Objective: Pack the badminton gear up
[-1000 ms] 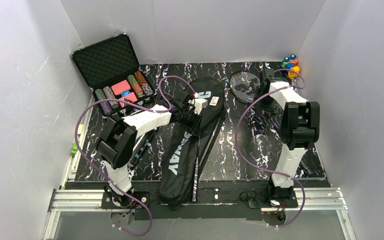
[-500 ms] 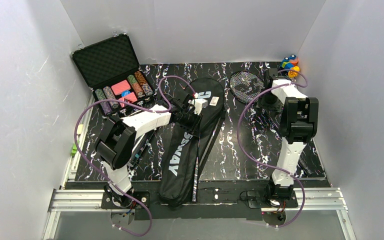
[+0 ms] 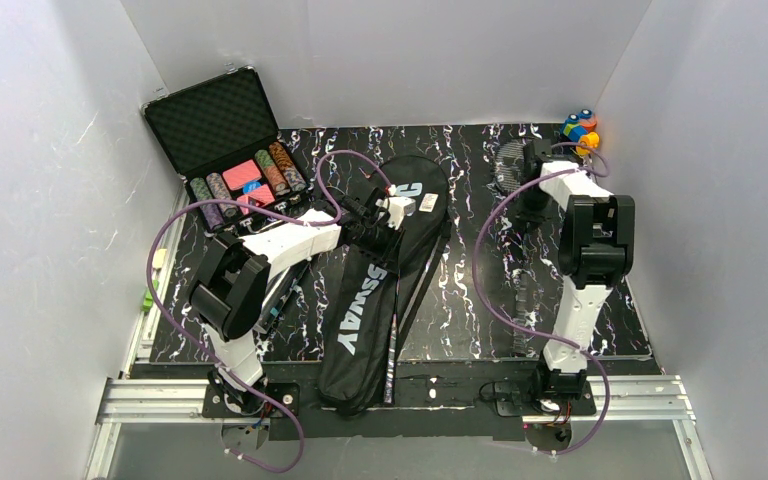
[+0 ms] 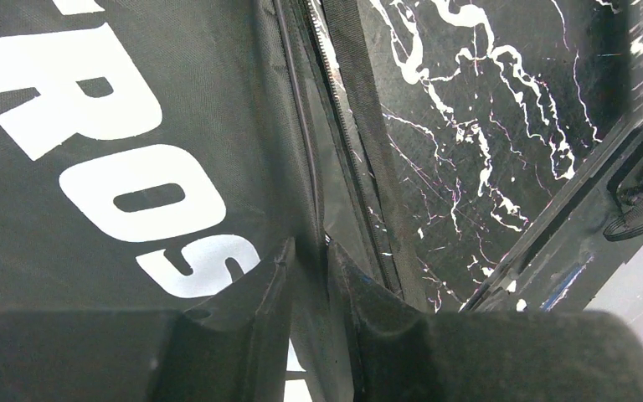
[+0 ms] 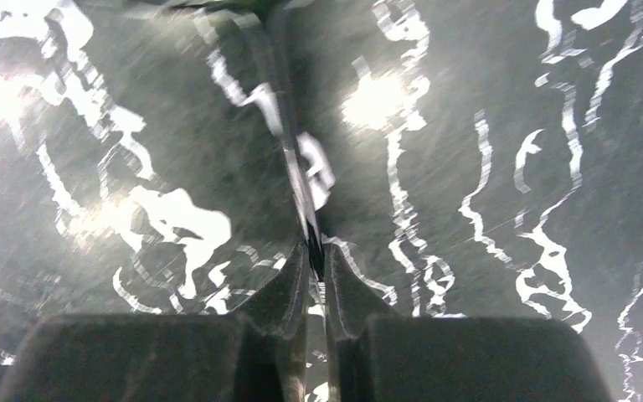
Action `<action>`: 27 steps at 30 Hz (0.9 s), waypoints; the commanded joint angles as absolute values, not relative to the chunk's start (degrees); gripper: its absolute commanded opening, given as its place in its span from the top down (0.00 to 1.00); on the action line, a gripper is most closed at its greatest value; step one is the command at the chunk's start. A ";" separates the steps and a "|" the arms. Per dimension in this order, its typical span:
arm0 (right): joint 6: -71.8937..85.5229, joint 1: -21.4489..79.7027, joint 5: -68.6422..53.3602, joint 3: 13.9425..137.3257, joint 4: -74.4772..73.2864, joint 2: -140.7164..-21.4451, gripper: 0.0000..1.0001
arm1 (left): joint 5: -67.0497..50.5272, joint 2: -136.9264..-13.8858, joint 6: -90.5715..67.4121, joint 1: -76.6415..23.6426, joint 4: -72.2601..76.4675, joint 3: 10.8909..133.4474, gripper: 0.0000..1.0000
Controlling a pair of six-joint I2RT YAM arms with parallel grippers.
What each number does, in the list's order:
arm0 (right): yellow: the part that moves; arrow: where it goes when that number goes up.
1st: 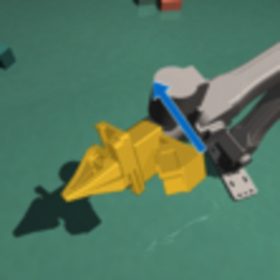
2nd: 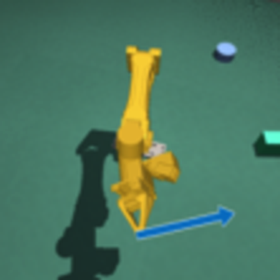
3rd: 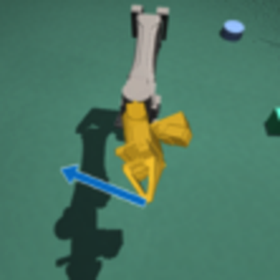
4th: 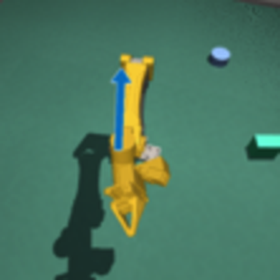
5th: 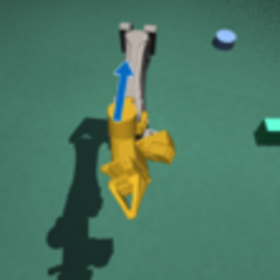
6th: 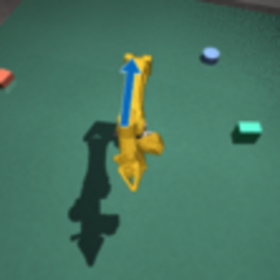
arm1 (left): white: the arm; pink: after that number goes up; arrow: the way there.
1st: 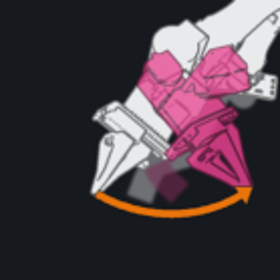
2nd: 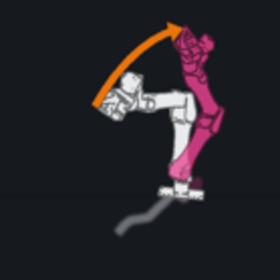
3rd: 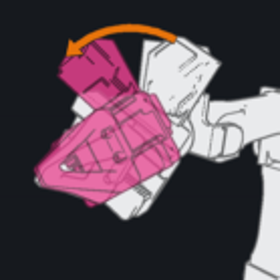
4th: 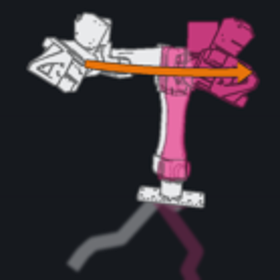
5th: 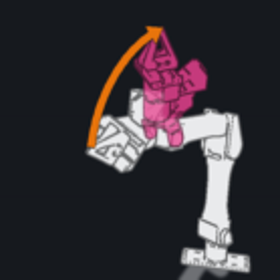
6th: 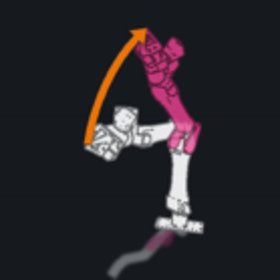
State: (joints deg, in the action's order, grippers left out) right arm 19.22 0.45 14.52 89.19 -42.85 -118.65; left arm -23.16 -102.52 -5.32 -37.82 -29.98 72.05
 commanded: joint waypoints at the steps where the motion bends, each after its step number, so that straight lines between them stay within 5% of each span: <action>1: 22.19 5.23 13.65 85.72 -41.13 -114.39 0.92 | -22.58 -100.07 -4.53 -37.55 -29.89 74.00 0.81; 12: 23.31 13.54 15.32 76.32 -39.14 -104.66 0.99 | -18.44 -100.87 -2.21 -37.54 -30.89 74.38 1.00; 27: 32.37 28.19 11.04 57.80 -49.86 -76.69 0.99 | -19.51 -98.29 -4.35 -37.59 -33.47 79.84 1.00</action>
